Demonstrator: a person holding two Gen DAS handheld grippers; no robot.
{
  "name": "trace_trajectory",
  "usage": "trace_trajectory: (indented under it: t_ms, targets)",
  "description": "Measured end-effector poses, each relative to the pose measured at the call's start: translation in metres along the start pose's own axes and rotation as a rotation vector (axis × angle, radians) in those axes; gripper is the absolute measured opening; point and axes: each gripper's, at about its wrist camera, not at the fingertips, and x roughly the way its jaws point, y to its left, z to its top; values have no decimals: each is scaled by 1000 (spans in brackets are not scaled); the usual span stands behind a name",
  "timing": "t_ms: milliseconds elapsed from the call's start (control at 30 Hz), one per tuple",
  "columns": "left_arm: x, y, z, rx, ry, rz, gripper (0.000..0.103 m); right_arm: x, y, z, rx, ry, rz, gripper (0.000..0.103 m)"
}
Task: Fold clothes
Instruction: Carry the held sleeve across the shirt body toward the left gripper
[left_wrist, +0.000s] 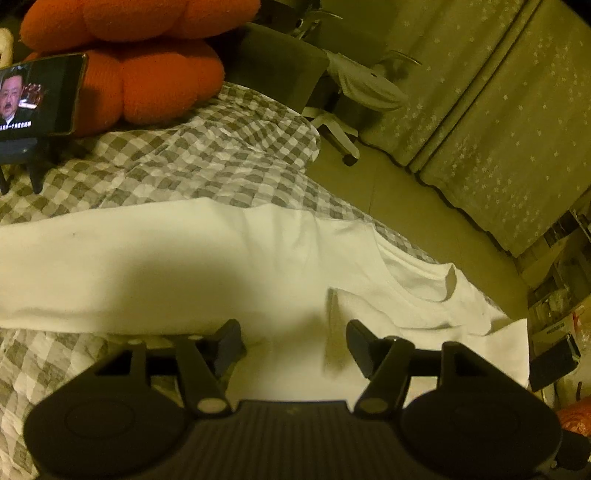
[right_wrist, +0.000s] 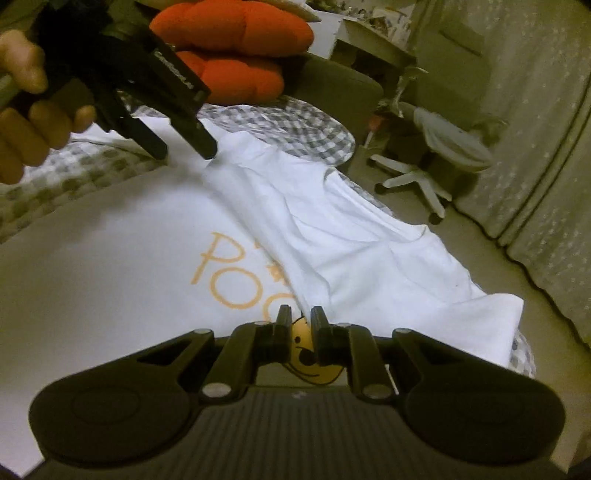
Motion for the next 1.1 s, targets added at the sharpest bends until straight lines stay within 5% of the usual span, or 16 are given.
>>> trace_trajectory:
  t_ms: [133, 167, 233, 333, 600, 933, 1100]
  targets:
    - [-1, 1, -1, -12, 12, -1, 67, -3, -5, 5, 30, -28, -4, 17]
    - [0, 1, -1, -11, 14, -3, 67, -3, -4, 6, 28, -34, -9, 20]
    - [1, 0, -1, -7, 15, -3, 68, -1, -2, 8, 20, -44, -20, 44]
    - [3, -2, -1, 0, 14, -4, 68, 9, 11, 7, -56, -39, -66, 44]
    - [15, -27, -7, 120, 6, 7, 68, 23, 19, 7, -114, -15, -143, 10]
    - [25, -48, -19, 250, 3, 37, 66, 19, 13, 6, -115, -35, -149, 8]
    - [24, -47, -20, 239, -3, 23, 39, 22, 15, 4, -135, -24, -159, 8]
